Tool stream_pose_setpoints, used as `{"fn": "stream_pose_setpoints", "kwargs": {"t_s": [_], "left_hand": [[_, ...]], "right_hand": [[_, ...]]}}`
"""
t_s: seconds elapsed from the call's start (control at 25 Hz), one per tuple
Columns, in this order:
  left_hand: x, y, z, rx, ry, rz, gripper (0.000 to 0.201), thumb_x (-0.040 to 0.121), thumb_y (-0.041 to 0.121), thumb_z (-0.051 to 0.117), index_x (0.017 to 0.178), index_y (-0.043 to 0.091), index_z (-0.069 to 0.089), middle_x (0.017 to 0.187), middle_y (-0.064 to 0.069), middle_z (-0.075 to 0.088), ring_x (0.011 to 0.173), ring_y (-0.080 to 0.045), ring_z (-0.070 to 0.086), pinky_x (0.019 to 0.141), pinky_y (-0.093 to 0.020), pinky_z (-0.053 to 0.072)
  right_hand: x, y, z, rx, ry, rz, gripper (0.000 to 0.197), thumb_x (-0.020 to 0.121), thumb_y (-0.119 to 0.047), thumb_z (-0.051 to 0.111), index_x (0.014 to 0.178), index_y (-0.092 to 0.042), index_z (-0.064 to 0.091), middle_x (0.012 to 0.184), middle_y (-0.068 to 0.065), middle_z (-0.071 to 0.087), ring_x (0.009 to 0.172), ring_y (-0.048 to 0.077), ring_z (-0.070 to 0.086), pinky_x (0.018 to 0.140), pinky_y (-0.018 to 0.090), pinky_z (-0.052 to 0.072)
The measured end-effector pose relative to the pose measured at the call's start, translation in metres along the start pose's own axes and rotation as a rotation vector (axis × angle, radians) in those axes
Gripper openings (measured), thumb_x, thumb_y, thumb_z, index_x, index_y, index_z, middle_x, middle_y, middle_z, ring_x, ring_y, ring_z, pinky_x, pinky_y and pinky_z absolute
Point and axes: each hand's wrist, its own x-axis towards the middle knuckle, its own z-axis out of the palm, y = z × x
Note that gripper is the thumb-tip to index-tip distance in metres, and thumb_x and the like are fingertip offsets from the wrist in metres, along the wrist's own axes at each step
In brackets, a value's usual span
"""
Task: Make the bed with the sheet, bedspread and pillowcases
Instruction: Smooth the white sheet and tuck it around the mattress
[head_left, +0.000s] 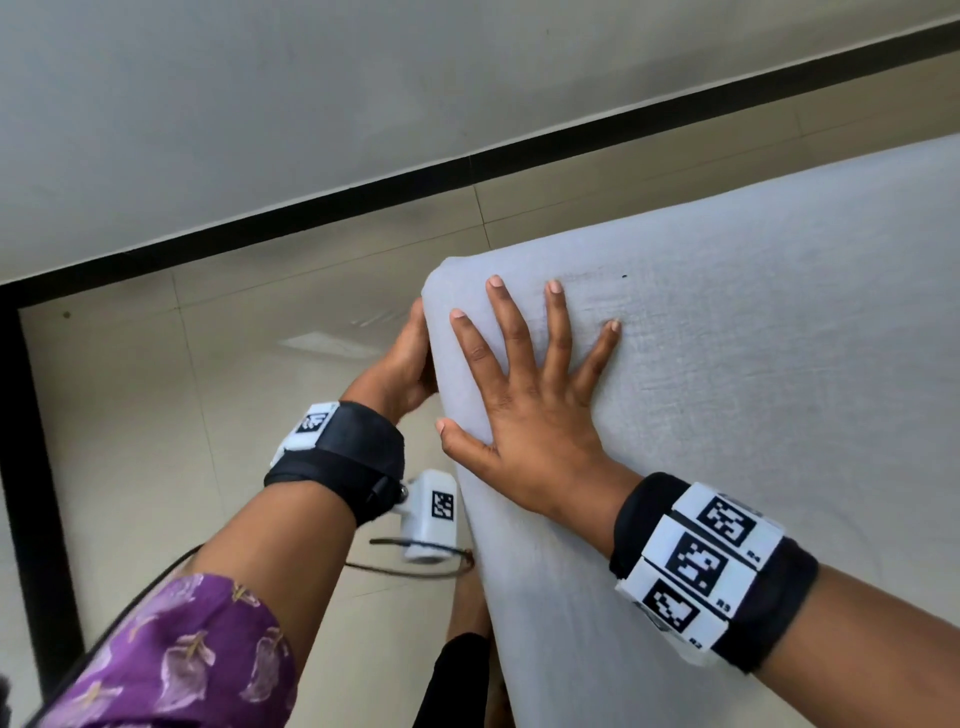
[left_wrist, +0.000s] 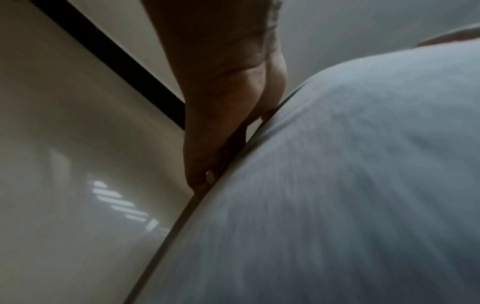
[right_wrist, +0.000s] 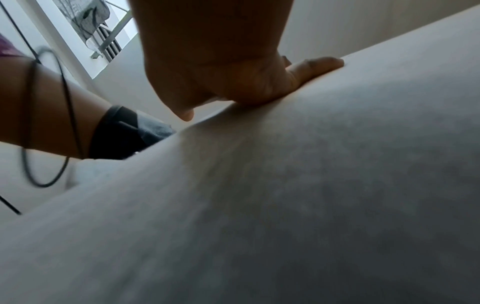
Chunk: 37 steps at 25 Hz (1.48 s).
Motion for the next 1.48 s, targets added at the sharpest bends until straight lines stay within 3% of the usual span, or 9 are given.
{"fn": "stream_pose_setpoints", "kwargs": {"t_s": [0.12, 0.2, 0.36, 0.48, 0.72, 0.96, 1.16, 1.32, 1.48], "left_hand": [[-0.002, 0.020, 0.000, 0.360, 0.055, 0.022, 0.049, 0.092, 0.052, 0.041, 0.126, 0.020, 0.051, 0.100, 0.008, 0.064, 0.092, -0.010, 0.059, 0.077, -0.021, 0.046], [0.000, 0.021, -0.002, 0.469, 0.136, 0.050, 0.027, 0.101, 0.038, 0.038, 0.120, 0.021, 0.049, 0.091, 0.009, 0.057, 0.080, -0.004, 0.052, 0.063, -0.012, 0.042], [0.016, 0.017, -0.020, 0.438, 0.368, 0.246, 0.020, 0.094, 0.034, 0.052, 0.101, 0.015, 0.057, 0.099, -0.007, 0.063, 0.090, -0.023, 0.061, 0.077, -0.032, 0.053], [0.013, 0.025, -0.013, 0.252, 0.230, 0.312, 0.009, 0.098, 0.012, 0.050, 0.104, 0.011, 0.057, 0.090, -0.003, 0.061, 0.078, -0.017, 0.059, 0.069, -0.027, 0.050], [0.009, 0.045, 0.005, 0.163, 0.020, -0.050, 0.071, 0.088, 0.072, 0.032, 0.093, 0.012, 0.069, 0.086, -0.010, 0.074, 0.083, -0.024, 0.070, 0.085, -0.034, 0.051], [0.020, 0.048, 0.006, 0.182, -0.030, -0.099, 0.071, 0.092, 0.067, 0.031, 0.106, 0.007, 0.067, 0.098, -0.016, 0.071, 0.092, -0.029, 0.067, 0.095, -0.039, 0.048], [0.022, 0.052, 0.001, 0.237, -0.020, -0.085, 0.063, 0.098, 0.059, 0.029, 0.100, 0.007, 0.065, 0.085, -0.010, 0.074, 0.085, -0.025, 0.068, 0.090, -0.036, 0.047], [0.018, 0.053, 0.005, 0.233, 0.054, -0.026, 0.049, 0.102, 0.046, 0.030, 0.093, 0.009, 0.061, 0.068, -0.003, 0.073, 0.063, -0.015, 0.069, 0.070, -0.029, 0.049], [0.016, 0.045, 0.002, 0.248, 0.217, 0.102, 0.047, 0.100, 0.041, 0.042, 0.134, 0.010, 0.051, 0.119, -0.005, 0.064, 0.102, -0.019, 0.060, 0.079, -0.028, 0.048]], "right_hand": [[-0.001, 0.002, -0.002, 0.024, -0.015, -0.011, 0.081, 0.079, -0.064, 0.033, 0.150, -0.026, 0.024, 0.160, 0.008, 0.007, 0.143, 0.046, -0.002, 0.099, 0.078, 0.000], [-0.001, 0.004, -0.003, 0.046, -0.017, -0.015, 0.080, 0.079, -0.062, 0.033, 0.150, -0.027, 0.023, 0.160, 0.006, 0.005, 0.143, 0.044, -0.004, 0.099, 0.078, -0.001], [-0.002, 0.005, -0.004, 0.089, -0.012, -0.020, 0.079, 0.079, -0.061, 0.032, 0.150, -0.029, 0.021, 0.159, 0.004, 0.002, 0.143, 0.043, -0.007, 0.101, 0.076, -0.005], [-0.002, 0.005, -0.002, 0.078, -0.008, -0.020, 0.078, 0.080, -0.061, 0.032, 0.150, -0.029, 0.021, 0.159, 0.004, 0.002, 0.144, 0.042, -0.005, 0.101, 0.075, -0.005], [-0.004, 0.003, -0.001, 0.040, -0.002, -0.009, 0.078, 0.081, -0.063, 0.028, 0.150, -0.028, 0.020, 0.160, 0.007, 0.004, 0.143, 0.045, -0.004, 0.101, 0.075, -0.005], [0.000, 0.004, 0.002, 0.041, -0.003, -0.005, 0.078, 0.081, -0.063, 0.027, 0.150, -0.028, 0.021, 0.160, 0.007, 0.003, 0.143, 0.045, -0.004, 0.102, 0.074, -0.007], [-0.002, 0.006, -0.001, 0.071, -0.011, -0.020, 0.077, 0.082, -0.063, 0.026, 0.150, -0.028, 0.021, 0.160, 0.006, 0.004, 0.143, 0.044, -0.004, 0.103, 0.072, -0.008], [0.000, 0.006, -0.002, 0.088, -0.022, -0.028, 0.076, 0.082, -0.062, 0.024, 0.149, -0.029, 0.021, 0.159, 0.004, 0.001, 0.143, 0.042, -0.006, 0.104, 0.069, -0.010], [0.000, 0.007, -0.004, 0.111, -0.055, -0.016, 0.075, 0.080, -0.059, 0.022, 0.150, -0.032, 0.016, 0.158, 0.000, -0.011, 0.144, 0.037, -0.015, 0.105, 0.069, -0.013]]}}
